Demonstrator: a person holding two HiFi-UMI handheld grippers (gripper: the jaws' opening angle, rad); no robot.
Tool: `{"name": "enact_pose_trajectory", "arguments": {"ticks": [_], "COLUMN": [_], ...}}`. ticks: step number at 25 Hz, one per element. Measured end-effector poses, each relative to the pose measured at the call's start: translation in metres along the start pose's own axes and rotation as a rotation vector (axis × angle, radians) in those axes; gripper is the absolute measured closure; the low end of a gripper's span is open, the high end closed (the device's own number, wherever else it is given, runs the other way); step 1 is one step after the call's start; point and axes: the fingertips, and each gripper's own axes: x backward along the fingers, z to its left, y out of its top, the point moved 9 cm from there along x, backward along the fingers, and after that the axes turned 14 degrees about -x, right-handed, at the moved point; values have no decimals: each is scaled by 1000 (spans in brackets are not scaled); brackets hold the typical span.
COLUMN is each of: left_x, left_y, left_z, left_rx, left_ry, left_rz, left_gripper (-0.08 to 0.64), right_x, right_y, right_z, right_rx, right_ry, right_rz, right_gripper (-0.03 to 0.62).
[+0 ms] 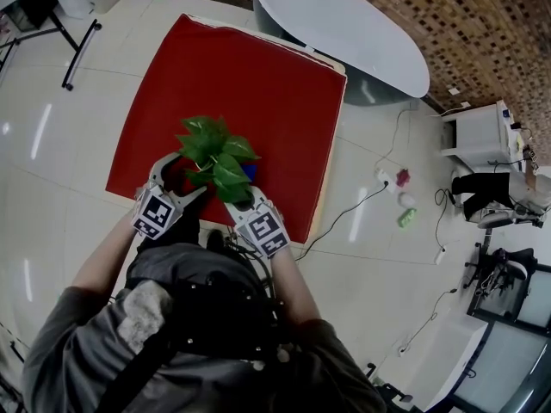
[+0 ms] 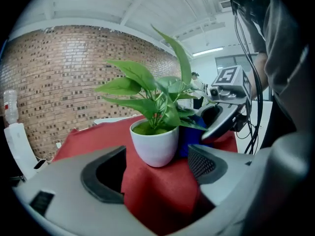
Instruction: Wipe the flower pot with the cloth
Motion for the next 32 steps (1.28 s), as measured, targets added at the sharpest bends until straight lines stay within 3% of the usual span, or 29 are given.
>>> {"name": "enact_pose_trajectory", "arguments": {"ticks": [6, 13, 17, 22, 25, 32], "left_x": [12, -12, -13, -13, -14, -18], "left_y": [-3, -2, -8, -8, -10, -15], "left_z": [0, 17, 19, 22, 26, 34], "left_rx": [-48, -139, -126, -114, -123, -148], "left_ry": [2, -55, -65, -80, -103, -156], "left_rz": [-13, 14, -8, -30, -34, -48], "left_gripper": [140, 141, 149, 152, 153, 155], "right_x": [-9, -16, -2, 25, 24, -28], "right_y": [-8, -5, -8, -3, 13, 55], "right_z": [36, 35, 31, -6, -35, -65], "right_rx": [36, 44, 25, -47, -31, 64], "right_ry": [84, 120, 75, -68, -143, -95], "right_rz": [48, 94, 91, 29, -15, -27], "right_gripper": [526, 526, 526, 526, 526, 526]}}
